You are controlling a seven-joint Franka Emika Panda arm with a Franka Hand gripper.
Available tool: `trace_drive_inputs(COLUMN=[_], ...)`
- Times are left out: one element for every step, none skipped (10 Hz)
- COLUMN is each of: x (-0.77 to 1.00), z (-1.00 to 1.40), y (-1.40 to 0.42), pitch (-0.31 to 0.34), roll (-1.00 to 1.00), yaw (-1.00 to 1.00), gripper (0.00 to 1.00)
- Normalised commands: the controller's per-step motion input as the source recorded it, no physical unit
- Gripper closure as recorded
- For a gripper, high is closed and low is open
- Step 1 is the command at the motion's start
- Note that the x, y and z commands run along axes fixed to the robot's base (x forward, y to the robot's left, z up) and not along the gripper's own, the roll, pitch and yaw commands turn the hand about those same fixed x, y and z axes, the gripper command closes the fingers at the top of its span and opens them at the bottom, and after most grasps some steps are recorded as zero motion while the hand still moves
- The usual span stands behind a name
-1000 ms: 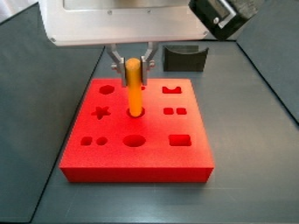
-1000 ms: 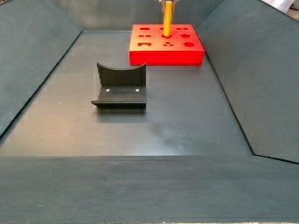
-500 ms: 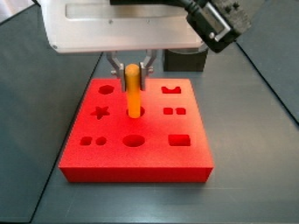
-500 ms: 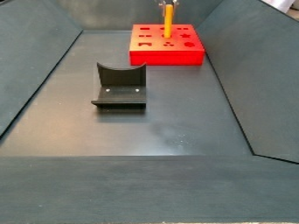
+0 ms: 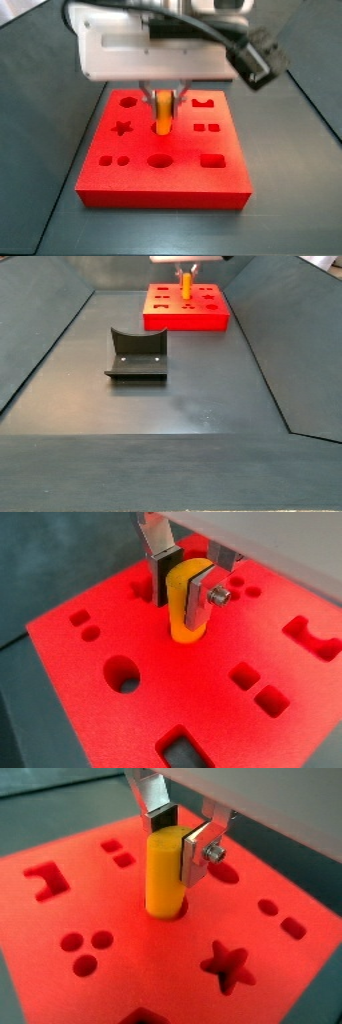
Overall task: Pick up the oval object. Move up. Move to above the board. Insert the oval object.
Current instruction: Insert the oval object.
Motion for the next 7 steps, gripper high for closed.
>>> trace_drive_inputs(x=[0.14,0.11,0.09,0.09,0.00,0.00,0.00], z=[-1.00,-1.00,-1.00,-0.66,-0.05,-0.08,-0.05], y=[0.00,0.00,0.00,0.00,0.00,0.00,-0.20], pitch=[0.000,0.000,0.000,-0.081,-0.014,-0.050,-0.029], roll=[0.00,0.00,0.00,-0.08,0.00,0.02,0.04], yaw=[0.07,0.03,0.01,0.03,0.00,0.00,0.15], gripper=[1.00,1.00,1.00,1.00,1.00,1.00,1.00])
